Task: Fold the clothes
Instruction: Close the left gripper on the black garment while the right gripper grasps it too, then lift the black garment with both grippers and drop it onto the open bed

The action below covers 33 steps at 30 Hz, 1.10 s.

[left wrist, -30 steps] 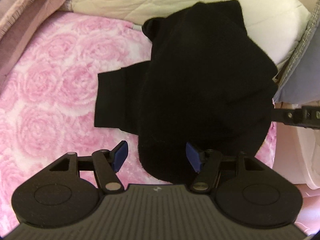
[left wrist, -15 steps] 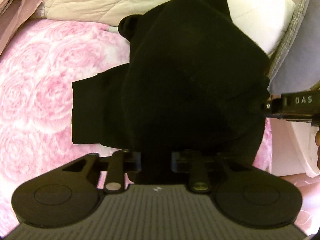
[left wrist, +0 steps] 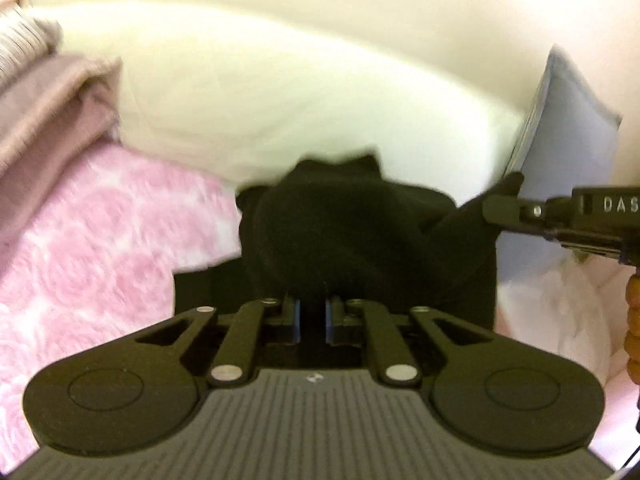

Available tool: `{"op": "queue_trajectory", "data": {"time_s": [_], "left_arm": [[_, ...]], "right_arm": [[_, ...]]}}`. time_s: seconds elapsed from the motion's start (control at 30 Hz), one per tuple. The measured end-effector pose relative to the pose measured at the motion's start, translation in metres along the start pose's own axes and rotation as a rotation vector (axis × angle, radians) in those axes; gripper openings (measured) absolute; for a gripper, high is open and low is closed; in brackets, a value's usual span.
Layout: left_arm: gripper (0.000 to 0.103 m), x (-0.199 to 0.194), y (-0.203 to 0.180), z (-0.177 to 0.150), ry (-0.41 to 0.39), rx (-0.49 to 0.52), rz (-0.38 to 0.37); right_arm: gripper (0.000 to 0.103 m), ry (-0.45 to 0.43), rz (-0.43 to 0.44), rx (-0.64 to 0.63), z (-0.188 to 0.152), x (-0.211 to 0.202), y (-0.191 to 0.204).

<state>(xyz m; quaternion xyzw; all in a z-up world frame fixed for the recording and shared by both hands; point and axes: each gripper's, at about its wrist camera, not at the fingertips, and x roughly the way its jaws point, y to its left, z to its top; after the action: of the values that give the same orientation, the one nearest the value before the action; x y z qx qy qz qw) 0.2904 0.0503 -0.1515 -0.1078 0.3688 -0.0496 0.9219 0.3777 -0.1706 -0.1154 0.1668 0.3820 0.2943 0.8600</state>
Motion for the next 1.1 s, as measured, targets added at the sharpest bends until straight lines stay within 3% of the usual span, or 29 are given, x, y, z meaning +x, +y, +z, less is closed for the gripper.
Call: {"op": "queue_trajectory", "data": {"time_s": [0.2, 0.37, 0.57, 0.77, 0.83, 0.9, 0.93, 0.97, 1.03, 1.1], "left_arm": [[0.007, -0.122, 0.006, 0.006, -0.210, -0.081, 0.030], [0.007, -0.244, 0.017, -0.011, -0.375, -0.161, 0.129], [0.007, -0.400, 0.027, -0.082, -0.453, -0.282, 0.339], [0.007, -0.545, 0.006, -0.130, -0.556, -0.283, 0.586], [0.009, -0.578, 0.000, -0.136, -0.563, -0.279, 0.641], [0.022, -0.592, 0.009, -0.143, -0.486, -0.291, 0.664], [0.024, -0.595, 0.017, -0.148, -0.439, -0.316, 0.676], [0.026, -0.596, 0.028, -0.159, -0.385, -0.381, 0.686], [0.023, -0.602, 0.043, -0.186, -0.297, -0.521, 0.719], [0.023, -0.609, 0.042, -0.224, -0.244, -0.608, 0.790]], "right_arm": [[0.005, -0.177, 0.232, -0.059, 0.035, -0.059, 0.073], [0.005, -0.226, 0.464, -0.158, 0.034, -0.098, 0.158], [0.005, -0.161, 0.692, -0.216, -0.015, -0.132, 0.255], [0.005, -0.088, 0.919, -0.268, -0.067, -0.166, 0.352], [0.005, -0.097, 0.941, -0.275, -0.079, -0.177, 0.381], [0.006, -0.092, 0.919, -0.291, -0.092, -0.181, 0.409], [0.009, -0.055, 0.851, -0.322, -0.099, -0.174, 0.423], [0.021, 0.014, 0.763, -0.369, -0.107, -0.165, 0.438], [0.033, 0.155, 0.607, -0.463, -0.124, -0.148, 0.459], [0.035, 0.256, 0.534, -0.536, -0.144, -0.141, 0.459]]}}
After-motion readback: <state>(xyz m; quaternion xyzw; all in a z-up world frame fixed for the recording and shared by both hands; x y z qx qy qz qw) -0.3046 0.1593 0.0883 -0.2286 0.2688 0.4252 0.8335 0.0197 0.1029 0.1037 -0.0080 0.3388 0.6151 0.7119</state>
